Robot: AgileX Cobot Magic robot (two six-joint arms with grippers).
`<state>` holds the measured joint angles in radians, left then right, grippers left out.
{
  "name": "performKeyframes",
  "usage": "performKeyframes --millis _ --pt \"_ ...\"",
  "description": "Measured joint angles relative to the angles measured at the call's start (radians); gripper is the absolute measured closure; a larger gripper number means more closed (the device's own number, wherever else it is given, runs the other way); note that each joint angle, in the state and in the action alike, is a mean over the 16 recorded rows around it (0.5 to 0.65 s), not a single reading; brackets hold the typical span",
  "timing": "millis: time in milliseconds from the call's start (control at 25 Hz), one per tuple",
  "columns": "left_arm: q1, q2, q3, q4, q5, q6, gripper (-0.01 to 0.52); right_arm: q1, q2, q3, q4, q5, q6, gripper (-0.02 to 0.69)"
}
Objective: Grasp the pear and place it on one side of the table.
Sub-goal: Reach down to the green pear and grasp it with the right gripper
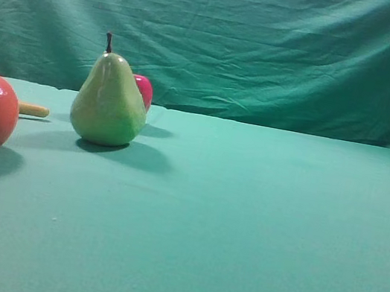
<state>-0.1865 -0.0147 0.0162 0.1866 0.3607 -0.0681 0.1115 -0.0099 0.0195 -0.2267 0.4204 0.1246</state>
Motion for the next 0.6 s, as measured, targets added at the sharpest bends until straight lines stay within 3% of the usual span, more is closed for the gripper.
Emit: performKeyframes --millis 600 --pt "0.0 0.0 0.0 0.0 0.0 0.0 0.514 0.0 0.0 0.0 -0.006 -0.003 -0.003 0.665"
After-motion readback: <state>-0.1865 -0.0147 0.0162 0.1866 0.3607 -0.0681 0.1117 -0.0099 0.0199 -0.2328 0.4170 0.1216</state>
